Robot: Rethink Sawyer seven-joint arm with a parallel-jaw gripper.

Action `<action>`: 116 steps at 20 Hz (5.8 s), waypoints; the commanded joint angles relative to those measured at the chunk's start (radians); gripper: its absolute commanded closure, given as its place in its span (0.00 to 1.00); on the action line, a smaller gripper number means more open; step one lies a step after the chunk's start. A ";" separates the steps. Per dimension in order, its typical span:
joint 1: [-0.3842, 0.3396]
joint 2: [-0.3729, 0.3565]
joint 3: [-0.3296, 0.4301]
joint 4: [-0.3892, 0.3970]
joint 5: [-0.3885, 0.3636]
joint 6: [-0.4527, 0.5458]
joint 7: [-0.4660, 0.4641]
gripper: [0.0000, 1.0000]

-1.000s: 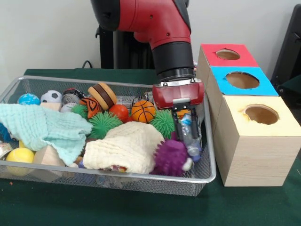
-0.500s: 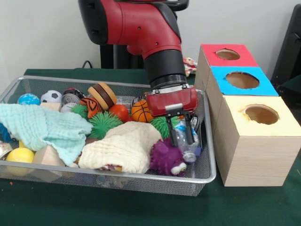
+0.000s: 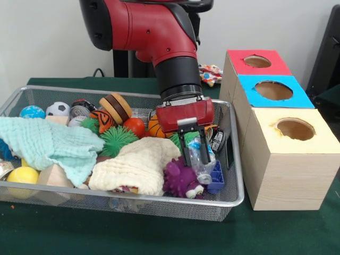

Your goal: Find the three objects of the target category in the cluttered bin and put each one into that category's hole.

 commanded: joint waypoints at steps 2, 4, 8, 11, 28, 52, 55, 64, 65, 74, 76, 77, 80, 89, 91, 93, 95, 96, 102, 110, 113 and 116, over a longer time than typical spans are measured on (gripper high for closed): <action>-0.013 0.042 0.042 -0.071 -0.045 0.016 0.074 1.00; -0.026 0.039 0.063 -0.074 -0.065 0.044 0.088 1.00; -0.036 0.043 0.074 -0.077 -0.072 0.058 0.097 1.00; -0.045 0.053 0.086 -0.061 -0.059 0.100 0.112 1.00; -0.056 0.020 0.126 -0.040 -0.081 0.239 0.074 1.00; -0.113 -0.028 0.235 -0.039 -0.111 0.367 0.047 1.00; -0.123 -0.017 0.255 -0.043 -0.114 0.374 0.044 1.00; -0.004 0.001 0.100 -0.071 -0.032 0.264 0.046 1.00; -0.003 0.001 0.100 -0.072 -0.035 0.262 0.047 1.00; 0.186 -0.015 -0.155 -0.134 0.069 0.234 -0.022 1.00; 0.237 0.003 -0.234 -0.145 0.134 0.159 -0.051 1.00; 0.228 0.010 -0.218 -0.149 0.123 0.164 -0.038 1.00; 0.125 0.017 -0.058 -0.148 0.013 0.262 0.030 1.00; -0.335 0.177 0.547 -0.117 -0.160 0.630 -0.125 1.00; -0.271 0.134 0.467 -0.137 -0.185 0.543 -0.087 1.00; -0.183 0.096 0.349 -0.158 -0.183 0.430 -0.043 1.00; -0.124 0.088 0.266 -0.170 -0.159 0.355 -0.023 1.00; -0.115 0.093 0.252 -0.171 -0.153 0.339 -0.016 1.00; -0.121 0.116 0.269 -0.186 -0.175 0.368 -0.002 1.00; -0.105 0.090 0.247 -0.163 -0.159 0.363 0.020 1.00; -0.073 0.081 0.210 -0.168 -0.137 0.344 0.024 1.00; -0.039 0.086 0.164 -0.176 -0.110 0.304 0.032 1.00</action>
